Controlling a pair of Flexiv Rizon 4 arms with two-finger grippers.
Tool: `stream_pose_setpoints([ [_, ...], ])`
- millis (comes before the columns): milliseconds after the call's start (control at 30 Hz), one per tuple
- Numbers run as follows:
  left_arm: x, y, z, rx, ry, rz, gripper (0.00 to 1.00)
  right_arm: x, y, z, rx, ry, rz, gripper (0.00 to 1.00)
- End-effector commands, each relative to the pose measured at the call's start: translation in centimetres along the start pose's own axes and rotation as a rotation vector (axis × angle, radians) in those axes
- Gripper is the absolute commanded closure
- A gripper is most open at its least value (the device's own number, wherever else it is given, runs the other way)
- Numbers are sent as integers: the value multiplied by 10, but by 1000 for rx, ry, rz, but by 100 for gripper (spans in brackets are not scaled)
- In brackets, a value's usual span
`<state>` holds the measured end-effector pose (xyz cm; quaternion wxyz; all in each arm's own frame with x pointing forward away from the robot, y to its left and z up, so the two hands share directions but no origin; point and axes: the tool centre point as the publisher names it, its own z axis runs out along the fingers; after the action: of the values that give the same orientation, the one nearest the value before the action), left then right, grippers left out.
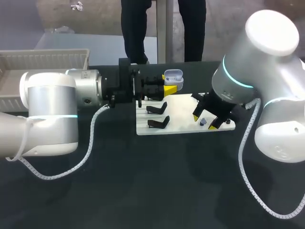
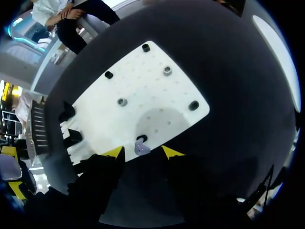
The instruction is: Pick up each earbud case from the left stands, insert the matching earbuds, close the lid, and place the case in the box.
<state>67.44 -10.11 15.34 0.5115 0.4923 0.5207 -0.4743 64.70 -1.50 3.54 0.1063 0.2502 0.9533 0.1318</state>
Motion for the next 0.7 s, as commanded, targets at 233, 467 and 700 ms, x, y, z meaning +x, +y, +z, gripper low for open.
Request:
stream_pose_setpoints([
  [233, 1, 0, 0, -4, -3, 2, 100, 0, 1, 5, -2, -2, 0, 55],
  [467, 1, 0, 0, -4, -3, 2, 100, -2, 1, 5, -4, -5, 7, 58],
  [700, 1, 0, 0, -4, -3, 2, 100, -2, 0, 6, 0, -5, 8, 62],
])
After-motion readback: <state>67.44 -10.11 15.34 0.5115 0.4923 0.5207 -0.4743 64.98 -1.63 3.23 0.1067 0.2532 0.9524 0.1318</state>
